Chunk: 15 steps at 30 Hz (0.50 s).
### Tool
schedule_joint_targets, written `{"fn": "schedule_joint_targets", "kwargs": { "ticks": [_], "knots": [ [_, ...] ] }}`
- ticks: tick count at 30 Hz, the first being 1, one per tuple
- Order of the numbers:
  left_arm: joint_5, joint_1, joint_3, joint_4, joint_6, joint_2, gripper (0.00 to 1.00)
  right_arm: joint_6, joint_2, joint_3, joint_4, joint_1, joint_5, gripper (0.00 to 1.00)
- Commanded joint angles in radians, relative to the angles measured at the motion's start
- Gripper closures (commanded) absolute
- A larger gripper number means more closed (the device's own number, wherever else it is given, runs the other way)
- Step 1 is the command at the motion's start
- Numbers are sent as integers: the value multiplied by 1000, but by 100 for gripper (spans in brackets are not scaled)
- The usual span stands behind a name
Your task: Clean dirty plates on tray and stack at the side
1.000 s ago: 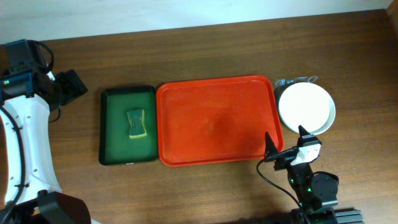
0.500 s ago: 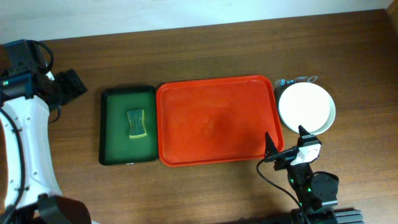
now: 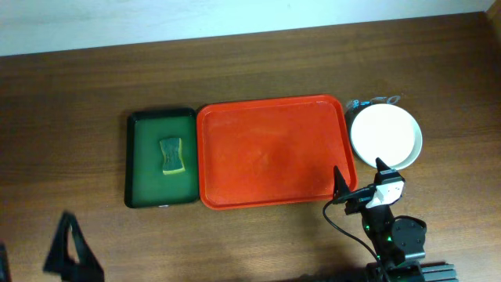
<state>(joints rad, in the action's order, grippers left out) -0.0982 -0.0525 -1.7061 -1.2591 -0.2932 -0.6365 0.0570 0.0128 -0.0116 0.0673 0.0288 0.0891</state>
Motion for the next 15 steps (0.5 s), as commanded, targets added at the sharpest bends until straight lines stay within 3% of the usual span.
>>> {"fn": "schedule_joint_targets", "kwargs": {
  "ticks": [1, 5, 8, 12, 15],
  "knots": [
    [-56, 4, 91, -51, -9, 127, 1, 10, -8, 6, 4, 4, 8, 1],
    [-60, 5, 370, -43, -9, 368, 1, 10, -8, 6, 4, 4, 8, 2],
    [-60, 5, 546, 61, -9, 483, 1, 10, -8, 6, 4, 4, 8, 2],
    [-45, 5, 780, 430, -9, 578, 1, 10, -8, 6, 4, 4, 8, 2],
    [24, 5, 978, 829, -10, 629, 1, 10, -8, 6, 4, 4, 8, 2]
  ]
}}
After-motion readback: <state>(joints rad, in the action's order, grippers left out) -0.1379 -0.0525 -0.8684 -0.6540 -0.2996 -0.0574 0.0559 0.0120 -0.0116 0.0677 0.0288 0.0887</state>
